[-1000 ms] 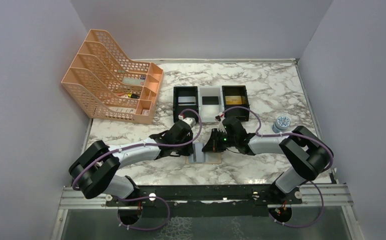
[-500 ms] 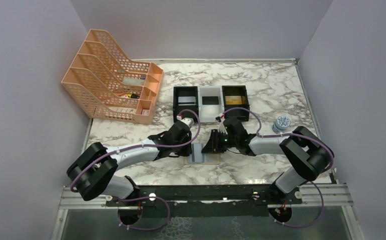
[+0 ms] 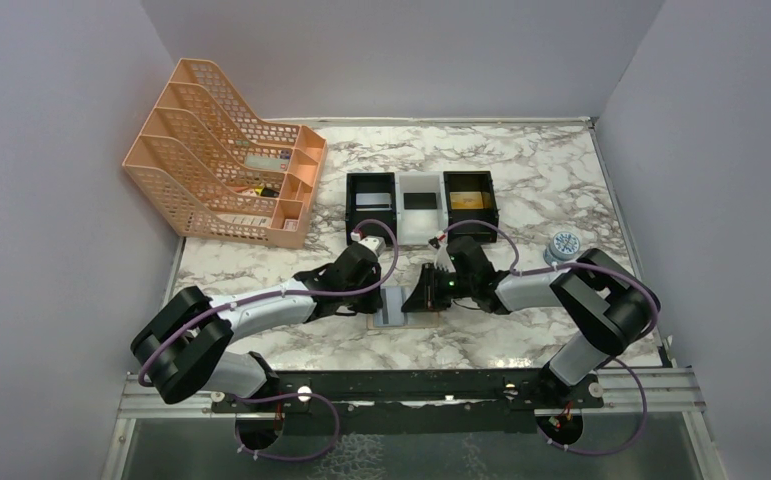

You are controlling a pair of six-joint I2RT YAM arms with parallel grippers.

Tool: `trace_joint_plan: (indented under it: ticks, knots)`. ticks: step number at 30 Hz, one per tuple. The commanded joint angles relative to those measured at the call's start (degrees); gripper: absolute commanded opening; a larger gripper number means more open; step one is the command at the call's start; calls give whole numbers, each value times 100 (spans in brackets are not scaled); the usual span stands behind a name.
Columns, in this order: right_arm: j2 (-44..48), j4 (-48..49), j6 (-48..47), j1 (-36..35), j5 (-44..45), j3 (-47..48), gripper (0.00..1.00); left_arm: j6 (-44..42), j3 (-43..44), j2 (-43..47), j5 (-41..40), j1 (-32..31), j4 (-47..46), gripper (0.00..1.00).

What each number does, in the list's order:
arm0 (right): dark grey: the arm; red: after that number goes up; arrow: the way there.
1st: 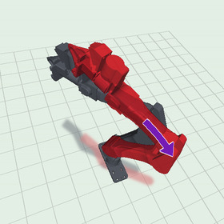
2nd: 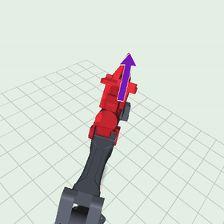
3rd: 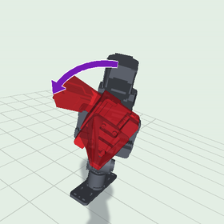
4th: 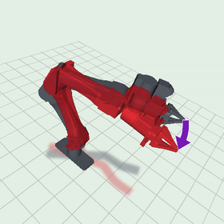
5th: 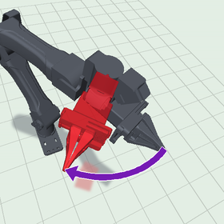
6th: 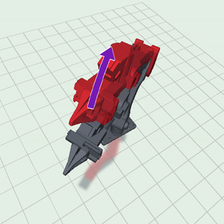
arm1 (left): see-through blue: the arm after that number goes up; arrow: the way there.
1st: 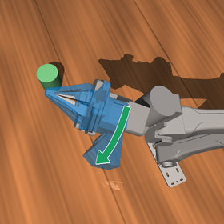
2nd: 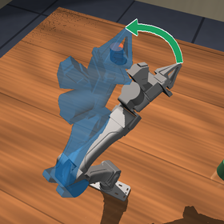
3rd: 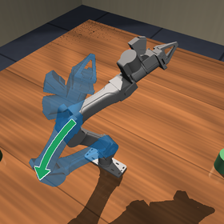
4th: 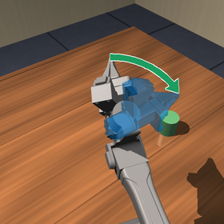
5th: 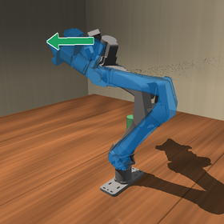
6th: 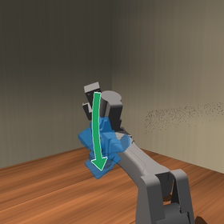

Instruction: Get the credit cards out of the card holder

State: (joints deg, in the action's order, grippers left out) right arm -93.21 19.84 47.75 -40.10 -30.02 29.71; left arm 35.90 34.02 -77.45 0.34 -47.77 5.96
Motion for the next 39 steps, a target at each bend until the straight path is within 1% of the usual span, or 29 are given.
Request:
trace_joint_plan:
  ticks: [1,5,8,15,27,33,35,39]
  knots:
    - [-131,231,-9,12,-203,87,10,4,-106,41,-156,-23,277,18]
    - [-291,649,198,19,-664,45,11,30,-91,32,-107,-31,227,19]
    - [-390,819,357,21,-604,-16,11,42,-97,29,-94,-30,194,19]
    - [-324,745,372,43,-424,-41,1,35,-140,104,-95,-25,209,18]
    - [-109,634,361,120,-333,-189,1,51,-163,244,-179,-30,239,18]
    - [69,338,331,129,-110,-146,1,43,-158,248,-199,-31,242,18]
    - [121,315,330,125,-88,-140,3,31,-136,257,-200,-27,250,19]
    - [111,128,216,125,-71,-16,13,53,-120,302,-200,-25,239,19]
